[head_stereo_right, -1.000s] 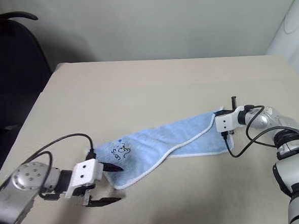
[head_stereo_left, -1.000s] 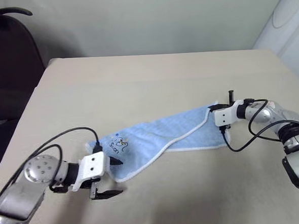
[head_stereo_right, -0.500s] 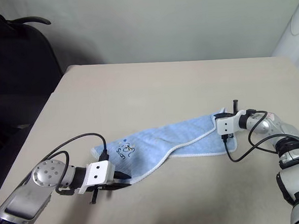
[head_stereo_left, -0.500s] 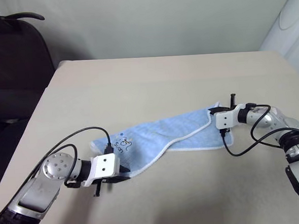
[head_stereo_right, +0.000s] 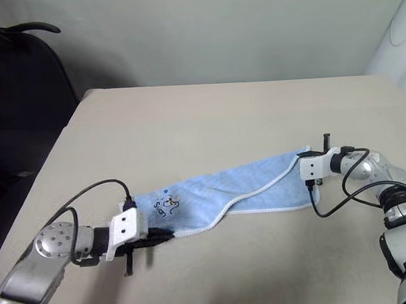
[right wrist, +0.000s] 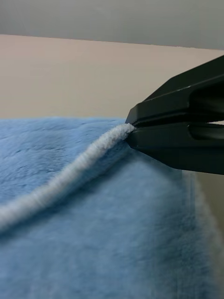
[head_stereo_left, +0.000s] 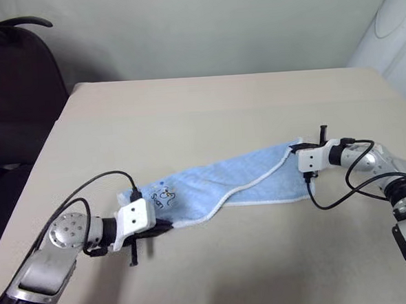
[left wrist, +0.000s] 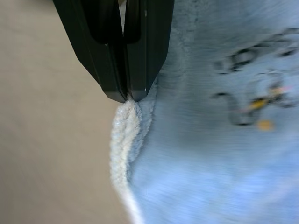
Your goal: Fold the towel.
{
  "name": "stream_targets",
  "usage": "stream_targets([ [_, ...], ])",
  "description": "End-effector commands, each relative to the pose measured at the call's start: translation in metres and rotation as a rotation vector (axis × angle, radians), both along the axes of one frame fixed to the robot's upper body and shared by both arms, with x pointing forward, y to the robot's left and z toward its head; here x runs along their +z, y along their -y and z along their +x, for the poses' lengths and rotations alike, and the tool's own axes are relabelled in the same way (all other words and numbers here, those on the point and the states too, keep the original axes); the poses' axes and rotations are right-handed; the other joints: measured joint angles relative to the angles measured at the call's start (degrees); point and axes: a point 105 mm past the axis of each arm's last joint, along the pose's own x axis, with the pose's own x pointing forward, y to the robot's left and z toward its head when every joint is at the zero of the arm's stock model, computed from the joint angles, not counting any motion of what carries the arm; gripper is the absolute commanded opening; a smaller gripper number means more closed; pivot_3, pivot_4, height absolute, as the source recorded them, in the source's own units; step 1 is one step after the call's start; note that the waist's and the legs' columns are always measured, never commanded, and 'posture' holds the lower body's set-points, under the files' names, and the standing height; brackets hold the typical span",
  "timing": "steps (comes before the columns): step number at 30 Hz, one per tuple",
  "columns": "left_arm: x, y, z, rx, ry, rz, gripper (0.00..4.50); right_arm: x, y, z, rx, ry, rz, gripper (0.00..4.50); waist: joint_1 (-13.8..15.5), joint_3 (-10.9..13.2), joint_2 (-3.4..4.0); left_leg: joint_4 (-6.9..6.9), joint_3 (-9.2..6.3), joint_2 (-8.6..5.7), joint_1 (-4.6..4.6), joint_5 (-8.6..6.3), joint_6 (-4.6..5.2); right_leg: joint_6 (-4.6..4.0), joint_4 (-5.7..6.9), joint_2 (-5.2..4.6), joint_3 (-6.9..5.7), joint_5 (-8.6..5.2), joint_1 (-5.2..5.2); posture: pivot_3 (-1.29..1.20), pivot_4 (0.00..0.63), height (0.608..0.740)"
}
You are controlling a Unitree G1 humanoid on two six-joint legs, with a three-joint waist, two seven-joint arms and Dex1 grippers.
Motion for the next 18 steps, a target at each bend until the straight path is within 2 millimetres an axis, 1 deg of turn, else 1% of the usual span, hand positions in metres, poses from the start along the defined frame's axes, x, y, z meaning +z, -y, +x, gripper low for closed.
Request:
stream_targets([
  [1,0.030,0.004,0.007,0.025,0.079,-0.100,0.01,0.027,0.010,0.004,-0.035,0.072,0.037,0.00,-0.09,0.00,0.00,0.00,0.00,0.01,0.00,0.00,-0.02,0.00,-0.01,0.01,0.00,0.00,0.00,0.00,0.150,0.740],
  [5,0.051,0.007,0.014,0.046,0.117,-0.191,0.01,0.036,0.015,0.006,-0.056,0.097,0.051,0.00,-0.24,0.00,0.00,0.00,0.03,0.03,0.00,0.01,-0.05,0.00,-0.07,0.02,0.00,0.00,0.03,0.00,0.150,0.740],
  [7,0.065,0.011,0.017,0.046,0.142,-0.247,0.01,0.043,0.020,0.008,-0.079,0.117,0.053,0.00,-0.29,0.00,-0.01,0.00,0.04,0.03,0.00,0.02,-0.06,0.00,-0.07,0.02,0.00,0.00,0.02,0.00,0.150,0.740],
  [9,0.077,0.014,0.022,0.049,0.176,-0.291,0.01,0.049,0.025,0.010,-0.102,0.136,0.048,0.00,-0.31,0.01,-0.01,0.00,0.04,0.03,-0.01,0.21,-0.38,0.00,-0.08,0.02,0.00,0.00,0.02,0.00,0.150,0.740],
  [12,0.094,0.018,0.030,0.058,0.227,-0.345,0.01,0.058,0.032,0.012,-0.127,0.167,0.037,0.00,-0.36,0.01,0.00,0.00,0.06,0.04,-0.01,0.21,-0.38,0.00,-0.10,0.03,0.01,0.00,0.02,0.00,0.150,0.740],
  [14,0.106,0.017,0.040,0.081,0.291,-0.372,0.01,0.068,0.039,0.015,-0.155,0.202,0.022,0.00,-0.35,0.01,0.00,0.00,0.06,0.05,-0.01,0.21,-0.39,0.00,-0.13,0.03,0.00,0.00,0.04,0.00,0.150,0.740],
  [16,0.124,0.018,0.053,0.117,0.372,-0.415,0.01,0.084,0.046,0.019,-0.192,0.254,0.011,0.00,-0.35,0.02,0.00,0.02,0.06,0.06,-0.01,0.21,-0.38,0.00,-0.15,0.03,0.01,0.00,0.05,0.00,0.150,0.740],
  [18,0.146,0.018,0.068,0.156,0.473,-0.461,0.01,0.102,0.053,0.022,-0.229,0.311,0.001,0.00,-0.42,0.02,0.00,0.03,0.06,0.06,-0.01,0.22,-0.37,0.00,-0.13,0.03,0.01,0.00,0.03,0.00,0.150,0.740],
])
